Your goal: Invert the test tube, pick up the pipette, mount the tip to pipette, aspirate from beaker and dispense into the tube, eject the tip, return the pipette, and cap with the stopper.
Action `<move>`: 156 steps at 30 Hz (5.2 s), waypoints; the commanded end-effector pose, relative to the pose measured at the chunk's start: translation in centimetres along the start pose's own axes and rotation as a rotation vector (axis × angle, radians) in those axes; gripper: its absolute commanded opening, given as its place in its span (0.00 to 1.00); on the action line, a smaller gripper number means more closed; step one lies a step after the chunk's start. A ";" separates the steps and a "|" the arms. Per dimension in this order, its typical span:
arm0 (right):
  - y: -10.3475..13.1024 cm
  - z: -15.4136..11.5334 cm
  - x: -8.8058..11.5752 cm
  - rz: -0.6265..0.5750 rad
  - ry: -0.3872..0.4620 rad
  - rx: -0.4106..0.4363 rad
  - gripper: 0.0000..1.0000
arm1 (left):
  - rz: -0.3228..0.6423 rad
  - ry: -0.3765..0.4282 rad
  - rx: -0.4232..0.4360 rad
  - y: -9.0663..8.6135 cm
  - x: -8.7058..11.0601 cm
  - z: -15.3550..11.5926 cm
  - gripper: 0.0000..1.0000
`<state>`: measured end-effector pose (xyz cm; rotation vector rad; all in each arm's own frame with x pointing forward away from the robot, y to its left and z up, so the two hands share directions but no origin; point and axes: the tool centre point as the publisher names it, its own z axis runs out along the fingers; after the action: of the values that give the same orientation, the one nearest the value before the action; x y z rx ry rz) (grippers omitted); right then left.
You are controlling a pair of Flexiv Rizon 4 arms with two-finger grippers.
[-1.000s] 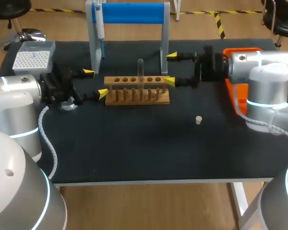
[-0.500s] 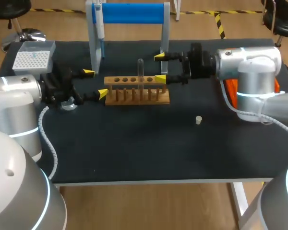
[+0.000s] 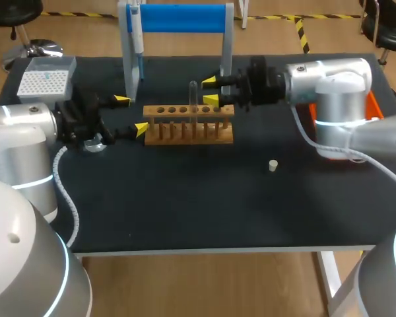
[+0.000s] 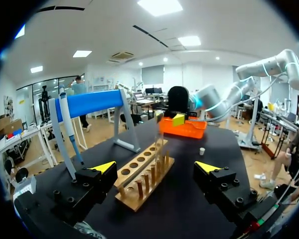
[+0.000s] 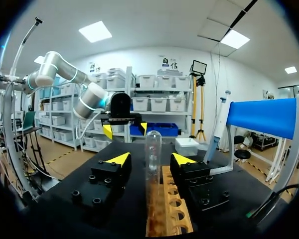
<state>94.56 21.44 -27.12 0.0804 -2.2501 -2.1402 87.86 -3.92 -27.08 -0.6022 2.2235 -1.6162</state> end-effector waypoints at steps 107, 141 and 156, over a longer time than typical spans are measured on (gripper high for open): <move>2.8 3.2 -0.1 0.004 0.024 -0.044 0.00 | 0.001 -0.003 0.001 0.0 0.1 0.0 1.00; 5.9 3.0 -0.1 -0.016 0.009 -0.063 0.00 | 0.001 -0.003 0.001 0.0 0.1 0.0 1.00; 7.7 2.0 0.8 0.009 -0.021 -0.017 0.00 | 0.001 -0.003 0.001 0.0 0.1 0.0 1.00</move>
<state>94.46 24.28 -20.53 0.0716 -2.2000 -2.1888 87.87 -3.89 -27.06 -0.6017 2.2257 -1.6156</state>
